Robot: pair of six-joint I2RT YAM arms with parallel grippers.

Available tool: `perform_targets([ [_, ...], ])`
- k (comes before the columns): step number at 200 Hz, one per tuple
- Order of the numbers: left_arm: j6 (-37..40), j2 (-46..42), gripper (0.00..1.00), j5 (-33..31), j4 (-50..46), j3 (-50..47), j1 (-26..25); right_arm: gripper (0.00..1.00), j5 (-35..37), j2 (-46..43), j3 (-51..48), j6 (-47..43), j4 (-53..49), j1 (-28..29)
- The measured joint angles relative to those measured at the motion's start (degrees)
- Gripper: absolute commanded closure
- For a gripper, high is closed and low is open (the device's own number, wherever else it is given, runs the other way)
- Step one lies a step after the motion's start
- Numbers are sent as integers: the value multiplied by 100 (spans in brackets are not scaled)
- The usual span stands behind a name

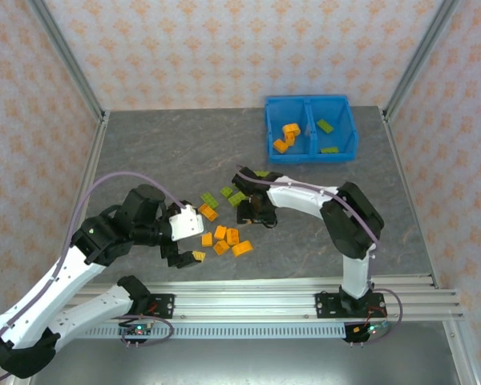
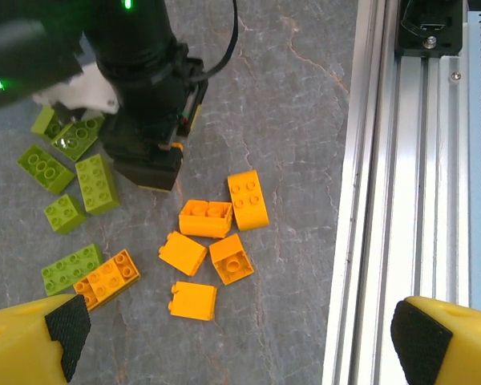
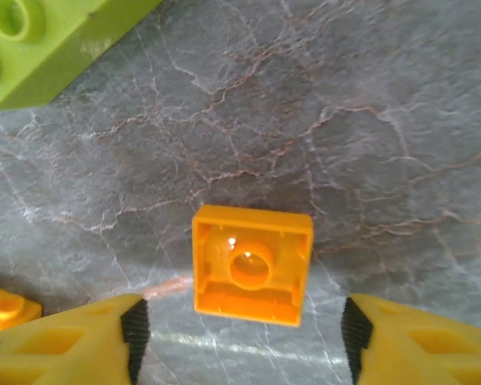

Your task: Sort the legos into containers by color

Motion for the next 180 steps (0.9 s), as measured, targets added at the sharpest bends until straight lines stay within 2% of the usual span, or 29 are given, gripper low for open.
perform_targets([
  [37,39,-55,0,4,216,-153,0,66,138,164,114,-42,-39,31],
  [82,-114,-74,0,363,835,-424,0,67,452,48,136,-57,-103,39],
  [110,-343,-4,0,734,1390,-452,0,67,844,-614,238,-96,-280,-50],
  [128,-560,28,0,907,1794,-498,0,67,1069,-1167,407,-140,-315,-367],
  [147,-767,31,0,949,2124,-573,-11,67,1320,-1499,765,-210,-313,-966],
  [180,-1029,101,0,901,2415,-590,-109,68,1449,-1027,1635,-299,-251,-1998],
])
